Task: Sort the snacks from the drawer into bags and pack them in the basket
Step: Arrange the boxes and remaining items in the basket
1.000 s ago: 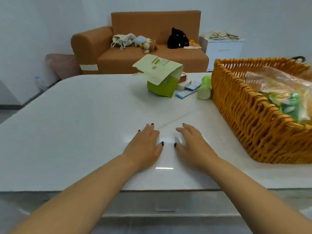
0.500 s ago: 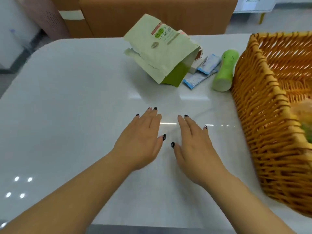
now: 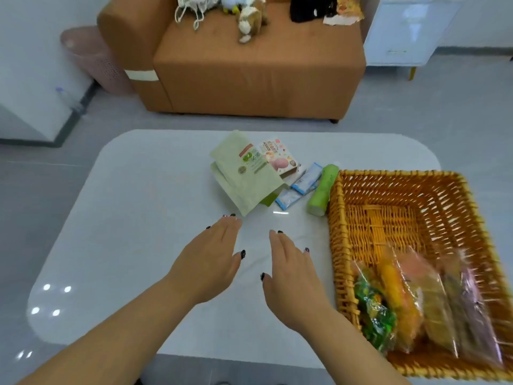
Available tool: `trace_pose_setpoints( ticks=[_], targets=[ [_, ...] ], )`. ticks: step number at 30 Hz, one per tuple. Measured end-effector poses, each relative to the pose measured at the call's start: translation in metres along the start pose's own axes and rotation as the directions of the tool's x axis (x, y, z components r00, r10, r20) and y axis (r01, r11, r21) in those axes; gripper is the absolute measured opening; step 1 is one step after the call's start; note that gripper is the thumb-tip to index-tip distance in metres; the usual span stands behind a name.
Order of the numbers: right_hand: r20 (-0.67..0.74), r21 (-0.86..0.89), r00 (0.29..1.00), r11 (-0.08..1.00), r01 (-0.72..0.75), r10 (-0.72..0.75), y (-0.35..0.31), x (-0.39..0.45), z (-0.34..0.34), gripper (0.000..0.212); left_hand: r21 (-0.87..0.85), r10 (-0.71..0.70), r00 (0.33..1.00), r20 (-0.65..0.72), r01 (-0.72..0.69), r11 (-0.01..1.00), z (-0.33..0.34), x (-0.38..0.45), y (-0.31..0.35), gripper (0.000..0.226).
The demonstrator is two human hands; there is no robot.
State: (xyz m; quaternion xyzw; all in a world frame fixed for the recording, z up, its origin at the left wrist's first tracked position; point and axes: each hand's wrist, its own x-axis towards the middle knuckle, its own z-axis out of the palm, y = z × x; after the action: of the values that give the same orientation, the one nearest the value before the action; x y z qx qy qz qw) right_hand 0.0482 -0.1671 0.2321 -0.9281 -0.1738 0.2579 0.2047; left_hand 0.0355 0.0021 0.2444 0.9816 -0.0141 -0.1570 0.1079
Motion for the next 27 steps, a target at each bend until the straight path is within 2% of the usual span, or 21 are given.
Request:
trace_pose_setpoints(
  ticks=[8,12,15,17,19,21,23,27],
  targets=[
    [0.035,-0.119,0.991,0.984,0.13,-0.127,0.002,0.067,-0.047,0.063,-0.271,-0.151,0.988,-0.034,0.137,0.953,-0.002,0.021,0.007,0.064],
    [0.042,-0.068,0.994,0.992,0.108,-0.105,0.008,0.118,-0.046,0.061,-0.32,-0.162,0.987,-0.009,0.151,0.935,0.004,0.045,-0.009,0.065],
    [-0.131,0.149,0.991,0.988,0.037,-0.017,0.01,0.164,-0.047,0.062,-0.315,-0.15,0.988,0.018,0.148,0.937,0.005,0.068,-0.029,0.066],
    [-0.209,0.38,0.961,0.92,-0.093,0.183,0.014,0.2,-0.048,0.061,-0.306,-0.147,0.989,0.025,0.148,0.941,0.006,0.085,-0.044,0.066],
    [-0.214,0.53,0.915,0.828,-0.185,0.342,0.017,0.232,-0.048,0.059,-0.294,-0.154,0.988,0.032,0.156,0.943,0.004,0.1,-0.055,0.066],
    [-0.168,0.544,0.905,0.802,-0.246,0.392,0.02,0.255,-0.047,0.056,-0.314,-0.16,0.986,0.039,0.164,0.935,0.0,0.114,-0.061,0.066],
    [-0.067,0.495,0.914,0.809,-0.317,0.399,0.022,0.27,-0.046,0.049,-0.33,-0.152,0.988,0.033,0.154,0.931,-0.003,0.126,-0.065,0.067],
    [0.135,0.29,0.93,0.884,-0.366,0.341,0.028,0.282,-0.036,0.035,-0.361,-0.155,0.987,0.047,0.162,0.918,-0.01,0.14,-0.069,0.068]
  ],
)
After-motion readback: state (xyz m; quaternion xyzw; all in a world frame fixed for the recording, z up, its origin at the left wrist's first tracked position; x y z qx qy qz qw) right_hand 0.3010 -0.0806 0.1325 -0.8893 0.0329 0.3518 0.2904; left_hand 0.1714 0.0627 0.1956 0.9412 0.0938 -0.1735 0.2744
